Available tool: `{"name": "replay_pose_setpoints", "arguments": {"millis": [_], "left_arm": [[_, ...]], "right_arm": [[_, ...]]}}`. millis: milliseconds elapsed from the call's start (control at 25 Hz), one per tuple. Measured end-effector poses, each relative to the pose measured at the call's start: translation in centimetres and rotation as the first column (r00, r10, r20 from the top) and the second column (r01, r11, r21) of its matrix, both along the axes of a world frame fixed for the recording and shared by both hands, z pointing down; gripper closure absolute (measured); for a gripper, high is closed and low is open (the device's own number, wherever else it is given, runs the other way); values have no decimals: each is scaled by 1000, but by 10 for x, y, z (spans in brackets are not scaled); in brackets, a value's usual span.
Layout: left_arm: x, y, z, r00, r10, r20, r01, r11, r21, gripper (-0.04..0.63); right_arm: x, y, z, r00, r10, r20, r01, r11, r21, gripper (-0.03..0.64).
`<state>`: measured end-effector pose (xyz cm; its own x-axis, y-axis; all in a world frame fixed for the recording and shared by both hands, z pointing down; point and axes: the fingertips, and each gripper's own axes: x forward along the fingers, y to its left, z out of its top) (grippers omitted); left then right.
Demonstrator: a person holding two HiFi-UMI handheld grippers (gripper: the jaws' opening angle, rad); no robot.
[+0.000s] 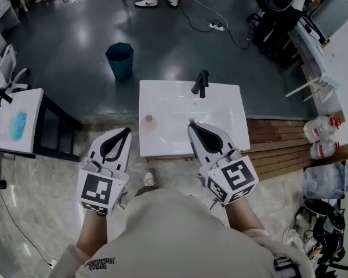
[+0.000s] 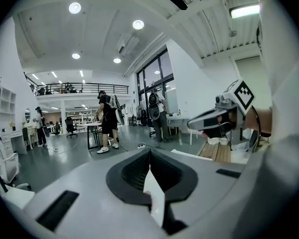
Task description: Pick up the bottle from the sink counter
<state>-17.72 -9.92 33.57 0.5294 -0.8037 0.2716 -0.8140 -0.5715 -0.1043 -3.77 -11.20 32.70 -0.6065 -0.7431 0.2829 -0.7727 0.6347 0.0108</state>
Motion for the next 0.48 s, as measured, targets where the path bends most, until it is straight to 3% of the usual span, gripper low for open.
{"name": "replay_pose_setpoints", "arguments": {"millis": [240, 480], "left_arm": [[-20, -44, 7, 1000, -5, 10, 6, 1000, -5, 589], [-7, -74, 2, 999, 34, -5, -33, 999, 27, 589]], "right_arm": [[-14, -48, -3, 1000, 25, 10, -25, 1000, 19, 620], [-12, -78, -14, 999, 28, 20, -29, 998, 50, 620]]}}
